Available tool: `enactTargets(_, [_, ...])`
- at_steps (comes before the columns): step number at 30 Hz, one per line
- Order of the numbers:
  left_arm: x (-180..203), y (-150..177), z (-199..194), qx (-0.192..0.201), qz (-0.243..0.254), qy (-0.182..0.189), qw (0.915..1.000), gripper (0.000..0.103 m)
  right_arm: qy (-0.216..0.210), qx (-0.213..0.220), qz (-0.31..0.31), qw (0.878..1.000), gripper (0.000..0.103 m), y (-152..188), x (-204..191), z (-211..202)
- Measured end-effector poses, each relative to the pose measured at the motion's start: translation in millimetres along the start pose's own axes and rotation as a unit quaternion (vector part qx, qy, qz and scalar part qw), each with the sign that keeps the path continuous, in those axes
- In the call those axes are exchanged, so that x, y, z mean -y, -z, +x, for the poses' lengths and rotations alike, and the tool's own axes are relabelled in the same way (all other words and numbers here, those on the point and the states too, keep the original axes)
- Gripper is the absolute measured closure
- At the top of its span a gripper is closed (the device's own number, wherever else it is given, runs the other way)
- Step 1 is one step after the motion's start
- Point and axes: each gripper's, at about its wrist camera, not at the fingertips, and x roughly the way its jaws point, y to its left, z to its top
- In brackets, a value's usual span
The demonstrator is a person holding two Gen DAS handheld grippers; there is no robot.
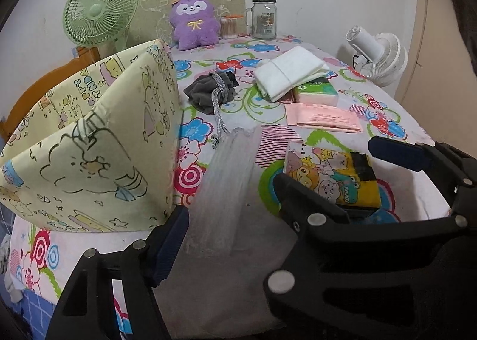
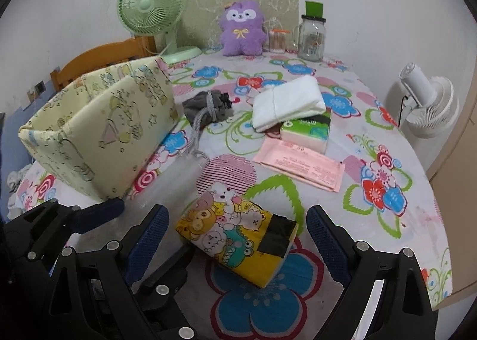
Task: Organize soft objects
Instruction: 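Grasp the clear plastic bag with the left tool while the right tool grasps the yellow cartoon pouch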
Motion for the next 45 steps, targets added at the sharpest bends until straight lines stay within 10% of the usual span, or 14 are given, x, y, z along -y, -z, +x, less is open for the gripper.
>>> enactTargets(7, [5, -3, 4, 0.002, 0.008, -0.002, 1.0000, 0.029, -0.019, -0.017, 0.024, 0.999, 0.029, 2, 11, 11])
enactTargets(18, [16, -13, 6, -0.001, 0.027, -0.014, 0.9995, 0.079, -0.010, 0.000, 0.035, 0.999, 0.045, 1, 30, 5])
enactTargets(29, [17, -16, 8, -0.003, 0.027, -0.011, 0.9996, 0.084, -0.031, 0.005, 0.024, 0.999, 0.018, -2, 28, 5])
enactTargets(45, [9, -12, 3, -0.004, 0.018, 0.015, 0.9997, 0.085, -0.005, -0.020, 0.043, 0.999, 0.037, -1, 29, 21])
